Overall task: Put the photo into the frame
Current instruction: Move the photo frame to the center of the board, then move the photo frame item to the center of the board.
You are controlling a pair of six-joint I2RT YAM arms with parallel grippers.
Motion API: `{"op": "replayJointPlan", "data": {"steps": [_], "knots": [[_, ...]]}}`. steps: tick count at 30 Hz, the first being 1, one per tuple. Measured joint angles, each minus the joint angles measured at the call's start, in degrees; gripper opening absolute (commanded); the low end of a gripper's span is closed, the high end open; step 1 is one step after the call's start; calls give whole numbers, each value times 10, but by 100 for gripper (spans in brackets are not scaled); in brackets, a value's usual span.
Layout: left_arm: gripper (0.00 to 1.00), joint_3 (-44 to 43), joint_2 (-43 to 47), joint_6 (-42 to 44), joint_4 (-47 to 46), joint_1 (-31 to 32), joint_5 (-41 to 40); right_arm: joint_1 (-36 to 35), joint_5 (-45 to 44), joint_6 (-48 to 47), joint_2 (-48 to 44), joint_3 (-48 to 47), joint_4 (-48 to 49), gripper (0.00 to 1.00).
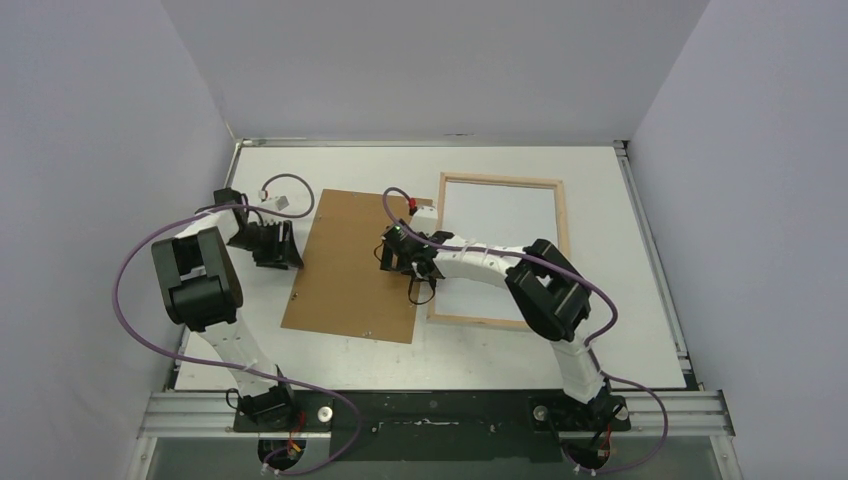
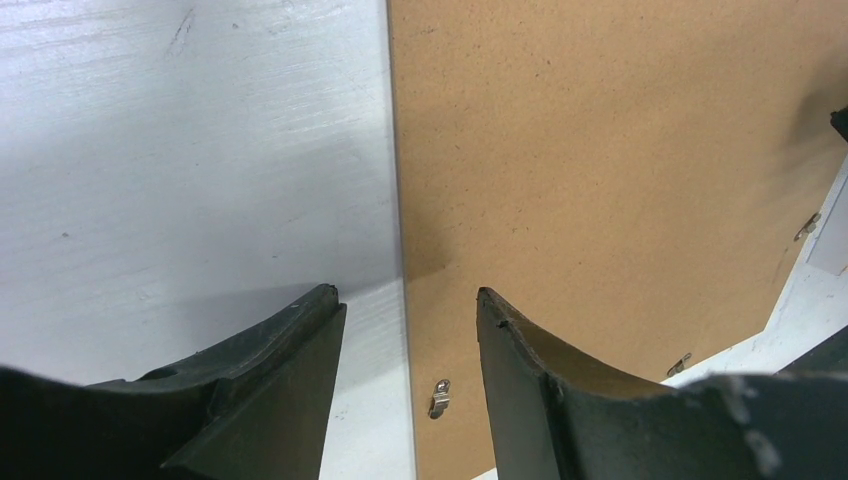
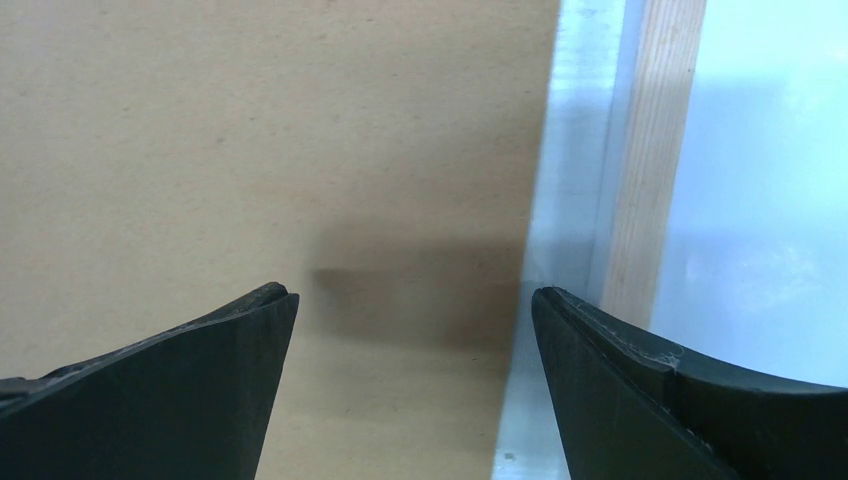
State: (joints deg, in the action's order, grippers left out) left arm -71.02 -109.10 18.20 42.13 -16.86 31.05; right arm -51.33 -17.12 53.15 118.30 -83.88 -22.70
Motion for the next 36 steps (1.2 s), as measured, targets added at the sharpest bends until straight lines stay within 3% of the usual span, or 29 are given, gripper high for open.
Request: {"op": "replayJointPlan", "data": {"steps": [13, 15, 24, 25, 29, 36], "knots": [[51, 0, 6, -10, 12, 0, 0, 22, -1, 3, -18, 38, 16, 92], [56, 0, 6, -14, 11, 0, 3, 20, 0, 7, -16, 34, 12, 92], [61, 31, 26, -47, -30, 17, -20, -4, -36, 31, -3, -11, -34, 93], [58, 38, 32, -54, -39, 21, -28, -6, -41, 33, -3, -14, -38, 93], [23, 52, 44, -73, -64, 38, -67, -12, -56, 36, -3, -19, -45, 92], [10, 53, 42, -78, -69, 44, -104, -12, -65, 40, 6, -20, -49, 93]]}}
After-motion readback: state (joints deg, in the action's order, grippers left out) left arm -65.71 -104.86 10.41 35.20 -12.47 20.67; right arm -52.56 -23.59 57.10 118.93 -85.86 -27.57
